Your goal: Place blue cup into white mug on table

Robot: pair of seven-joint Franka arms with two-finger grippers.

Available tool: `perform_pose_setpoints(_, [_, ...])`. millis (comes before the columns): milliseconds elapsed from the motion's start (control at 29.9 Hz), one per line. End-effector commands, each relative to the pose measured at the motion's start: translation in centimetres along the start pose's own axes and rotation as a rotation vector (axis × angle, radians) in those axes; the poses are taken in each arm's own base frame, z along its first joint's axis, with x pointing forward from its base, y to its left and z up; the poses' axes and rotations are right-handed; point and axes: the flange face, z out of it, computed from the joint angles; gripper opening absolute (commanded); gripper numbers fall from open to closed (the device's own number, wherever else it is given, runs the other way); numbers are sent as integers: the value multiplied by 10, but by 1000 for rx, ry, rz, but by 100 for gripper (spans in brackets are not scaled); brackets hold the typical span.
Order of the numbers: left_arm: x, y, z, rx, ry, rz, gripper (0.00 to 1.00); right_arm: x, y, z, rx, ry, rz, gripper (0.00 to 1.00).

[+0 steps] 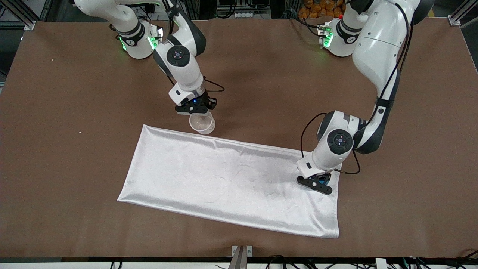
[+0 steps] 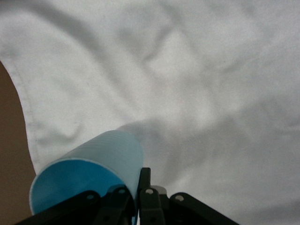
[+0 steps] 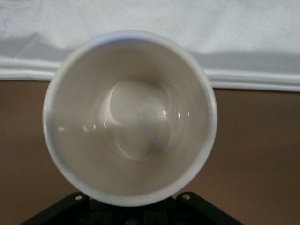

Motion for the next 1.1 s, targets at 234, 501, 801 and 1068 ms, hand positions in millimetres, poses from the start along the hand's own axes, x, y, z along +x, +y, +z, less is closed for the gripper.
perform_pose_setpoints(234, [5, -13, -104, 32, 20, -73, 0, -72, -39, -3, -2, -2, 150, 0])
perform_pose_setpoints(501, [-11, -12, -189, 50, -31, -155, 0, -114, -52, 11, -55, 43, 120, 0])
perform_pose_setpoints(801, [-43, -3, -279, 52, -93, -242, 0, -131, -51, 32, -114, 100, -22, 0])
perform_pose_setpoints(1068, [-74, 1, -336, 8, -139, -272, 0, -144, -61, 35, -102, 102, -15, 0])
